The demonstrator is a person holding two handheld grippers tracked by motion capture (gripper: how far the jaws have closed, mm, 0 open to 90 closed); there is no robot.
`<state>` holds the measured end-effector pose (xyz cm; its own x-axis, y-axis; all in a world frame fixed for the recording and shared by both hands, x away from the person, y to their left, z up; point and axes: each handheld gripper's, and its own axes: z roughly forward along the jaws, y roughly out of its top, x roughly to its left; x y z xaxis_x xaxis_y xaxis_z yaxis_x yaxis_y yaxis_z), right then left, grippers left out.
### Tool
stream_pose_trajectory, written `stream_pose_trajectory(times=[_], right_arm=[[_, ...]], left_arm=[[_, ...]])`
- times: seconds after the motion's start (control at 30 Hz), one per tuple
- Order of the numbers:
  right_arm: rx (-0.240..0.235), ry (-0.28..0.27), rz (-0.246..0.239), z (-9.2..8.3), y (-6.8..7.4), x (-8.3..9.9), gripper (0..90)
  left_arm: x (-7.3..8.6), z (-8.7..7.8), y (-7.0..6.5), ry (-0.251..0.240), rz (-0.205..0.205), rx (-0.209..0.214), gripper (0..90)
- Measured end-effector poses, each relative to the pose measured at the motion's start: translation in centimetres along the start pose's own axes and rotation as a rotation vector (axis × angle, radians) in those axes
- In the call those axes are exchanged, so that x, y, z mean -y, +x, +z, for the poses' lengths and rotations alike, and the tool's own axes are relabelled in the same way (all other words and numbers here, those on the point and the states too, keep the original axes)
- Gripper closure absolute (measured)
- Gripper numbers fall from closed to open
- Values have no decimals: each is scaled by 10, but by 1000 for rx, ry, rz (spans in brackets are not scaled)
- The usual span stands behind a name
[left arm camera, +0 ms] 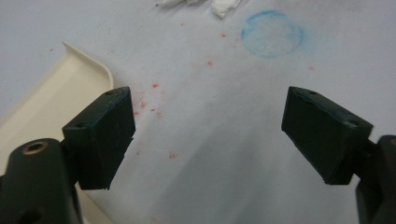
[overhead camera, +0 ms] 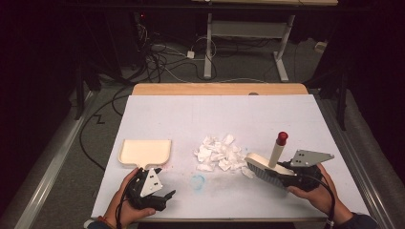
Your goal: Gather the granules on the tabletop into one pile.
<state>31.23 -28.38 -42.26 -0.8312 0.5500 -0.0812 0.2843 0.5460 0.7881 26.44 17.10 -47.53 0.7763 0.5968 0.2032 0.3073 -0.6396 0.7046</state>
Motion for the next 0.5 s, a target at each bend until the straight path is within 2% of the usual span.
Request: stream_pose_trajectory(times=[0.13, 0.3, 0.5], right_arm=[[-17, -22, 0, 12, 9, -6, 676], [-2, -39, -10, 30, 18, -17, 676], [3, -61, -15, 48, 22, -28, 676]], left_arm=[[0, 0, -1, -1, -2, -1, 170], [0, 0, -1, -2, -3, -1, 170], [0, 1, -1, 3, -9, -6, 171]])
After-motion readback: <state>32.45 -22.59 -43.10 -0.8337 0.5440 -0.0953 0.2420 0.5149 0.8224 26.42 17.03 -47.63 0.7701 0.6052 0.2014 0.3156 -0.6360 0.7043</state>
